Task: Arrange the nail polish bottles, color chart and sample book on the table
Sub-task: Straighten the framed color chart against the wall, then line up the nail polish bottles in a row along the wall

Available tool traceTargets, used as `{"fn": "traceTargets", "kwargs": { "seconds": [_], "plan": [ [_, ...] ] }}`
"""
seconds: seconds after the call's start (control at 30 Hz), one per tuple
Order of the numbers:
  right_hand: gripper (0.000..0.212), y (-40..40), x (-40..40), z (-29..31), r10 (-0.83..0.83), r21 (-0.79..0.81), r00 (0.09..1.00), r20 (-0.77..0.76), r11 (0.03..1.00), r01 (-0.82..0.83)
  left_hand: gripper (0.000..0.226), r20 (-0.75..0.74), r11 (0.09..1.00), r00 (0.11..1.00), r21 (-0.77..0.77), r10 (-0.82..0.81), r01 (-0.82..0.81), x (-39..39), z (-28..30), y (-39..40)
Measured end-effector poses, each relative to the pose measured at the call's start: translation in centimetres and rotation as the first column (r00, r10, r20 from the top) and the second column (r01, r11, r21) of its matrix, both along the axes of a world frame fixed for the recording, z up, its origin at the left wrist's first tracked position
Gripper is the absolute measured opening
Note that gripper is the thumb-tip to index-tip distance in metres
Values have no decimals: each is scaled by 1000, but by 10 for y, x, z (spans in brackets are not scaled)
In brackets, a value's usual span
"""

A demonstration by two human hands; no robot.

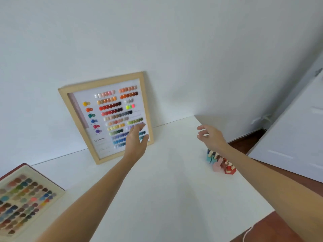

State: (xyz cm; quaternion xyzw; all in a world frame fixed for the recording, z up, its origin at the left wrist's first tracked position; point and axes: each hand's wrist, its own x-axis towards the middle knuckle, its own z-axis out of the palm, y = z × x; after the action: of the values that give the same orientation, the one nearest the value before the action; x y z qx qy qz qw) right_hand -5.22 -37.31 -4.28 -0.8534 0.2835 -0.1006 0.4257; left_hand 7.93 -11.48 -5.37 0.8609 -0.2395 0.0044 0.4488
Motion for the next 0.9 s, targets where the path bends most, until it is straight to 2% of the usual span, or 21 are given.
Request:
{"fn": "traceTargets", "kwargs": {
  "seconds": [0.27, 0.43, 0.73, 0.9],
  "plan": [
    [13, -90, -89, 2, -27, -138, 998, -53, 990, 19, 34, -58, 982, 984, 76, -166, 170, -72, -19, -91],
    [10, -129, -129, -15, -25, -151, 995, -101, 988, 9, 32, -75, 957, 968, 150, -240, 249, -109, -34, -141],
    [17, -133, -142, -62, 18, -70, 977, -210, 997, -34, 37, -233, 839, 921, 388, -312, 382, -124, -63, -193],
    [24, -125, -134, -77, 31, -71, 961, -274, 996, -52, 38, -281, 797, 896, 417, -345, 437, -115, -78, -220]
  ]
}}
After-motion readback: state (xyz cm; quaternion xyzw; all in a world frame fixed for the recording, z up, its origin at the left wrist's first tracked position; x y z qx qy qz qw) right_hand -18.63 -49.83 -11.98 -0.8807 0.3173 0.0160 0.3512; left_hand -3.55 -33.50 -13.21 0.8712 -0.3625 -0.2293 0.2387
